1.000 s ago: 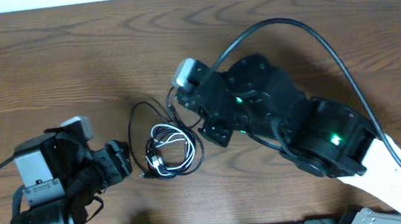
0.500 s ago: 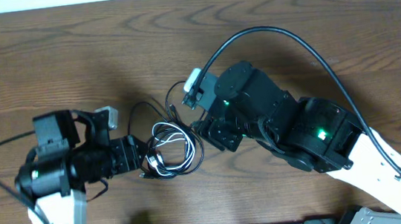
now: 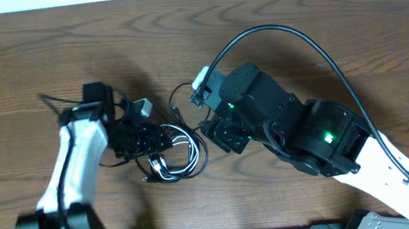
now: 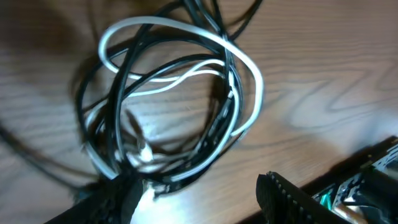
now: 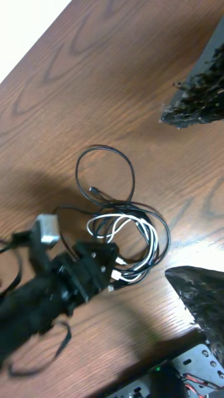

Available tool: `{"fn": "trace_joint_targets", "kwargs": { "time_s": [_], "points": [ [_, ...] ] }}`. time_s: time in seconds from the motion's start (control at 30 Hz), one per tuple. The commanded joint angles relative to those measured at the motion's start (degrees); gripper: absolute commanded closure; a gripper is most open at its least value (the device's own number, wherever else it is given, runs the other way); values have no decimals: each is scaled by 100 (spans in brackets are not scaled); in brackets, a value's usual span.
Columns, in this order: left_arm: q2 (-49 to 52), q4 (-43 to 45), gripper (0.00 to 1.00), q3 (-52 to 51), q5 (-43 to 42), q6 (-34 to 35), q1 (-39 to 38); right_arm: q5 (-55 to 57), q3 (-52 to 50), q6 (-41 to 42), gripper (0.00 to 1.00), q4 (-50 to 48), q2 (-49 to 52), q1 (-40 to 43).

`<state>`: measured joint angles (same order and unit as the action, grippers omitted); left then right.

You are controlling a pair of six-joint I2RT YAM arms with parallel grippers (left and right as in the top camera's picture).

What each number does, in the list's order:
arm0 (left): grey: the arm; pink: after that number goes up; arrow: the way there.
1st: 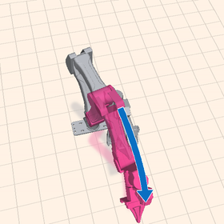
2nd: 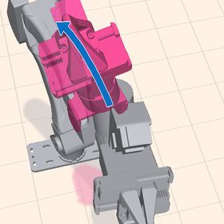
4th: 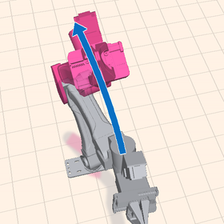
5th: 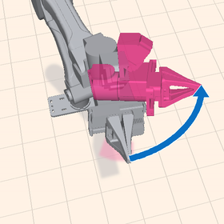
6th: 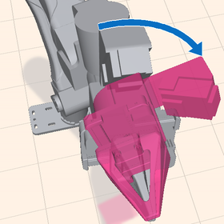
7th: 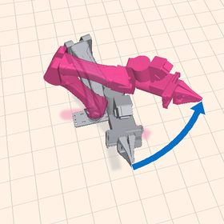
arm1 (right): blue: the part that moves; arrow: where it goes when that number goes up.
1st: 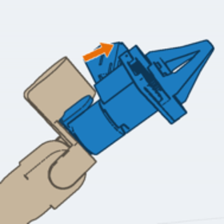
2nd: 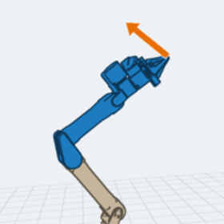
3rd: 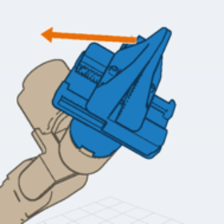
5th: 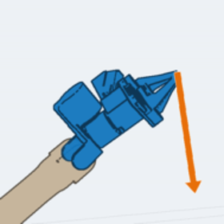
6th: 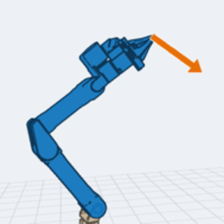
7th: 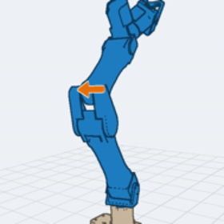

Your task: Untangle cables

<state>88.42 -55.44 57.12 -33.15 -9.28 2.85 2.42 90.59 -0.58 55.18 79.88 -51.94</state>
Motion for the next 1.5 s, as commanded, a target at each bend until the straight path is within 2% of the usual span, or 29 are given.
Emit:
{"fn": "trace_joint_targets", "kwargs": {
  "time_s": [0.0,0.17,0.23,0.53,0.57,0.63,0.67,0.8,0.93,1.23,1.27,1.3,1.37,1.47],
  "points": [
    [619,149,36,-57,-83,-55,-216,72,0,39,31,63,-50,15],
    [1167,570,34,-59,-76,-57,-496,114,0,9,31,129,-50,15],
    [1296,798,30,-66,-72,-57,-616,111,0,9,31,136,-50,15],
    [1425,1344,28,-66,-72,-52,-820,114,0,9,32,282,-50,15],
    [1425,1360,29,-66,-72,-52,-820,114,0,9,32,302,-50,15],
    [1425,1401,39,-66,-74,-48,-820,111,0,9,32,326,-50,15],
    [1425,1421,41,-68,-74,-22,-828,114,0,11,32,334,-50,15],
    [1425,1816,39,-249,-76,461,-984,114,0,11,32,341,-50,15],
    [1425,2341,32,-551,-74,758,-1307,114,0,11,32,339,-50,15],
    [1425,3062,31,-695,-72,1311,-2090,111,0,11,32,365,-50,15],
    [1425,3139,32,-695,-70,1375,-2162,111,0,13,32,378,-50,15],
    [1425,3209,39,-695,-68,1425,-2212,111,0,13,33,387,-50,15],
    [1425,3344,65,-695,-68,1440,-2308,111,0,13,33,417,-50,15],
    [1425,3589,80,-695,-74,1598,-2385,111,0,13,35,470,-50,15]
  ]
}}
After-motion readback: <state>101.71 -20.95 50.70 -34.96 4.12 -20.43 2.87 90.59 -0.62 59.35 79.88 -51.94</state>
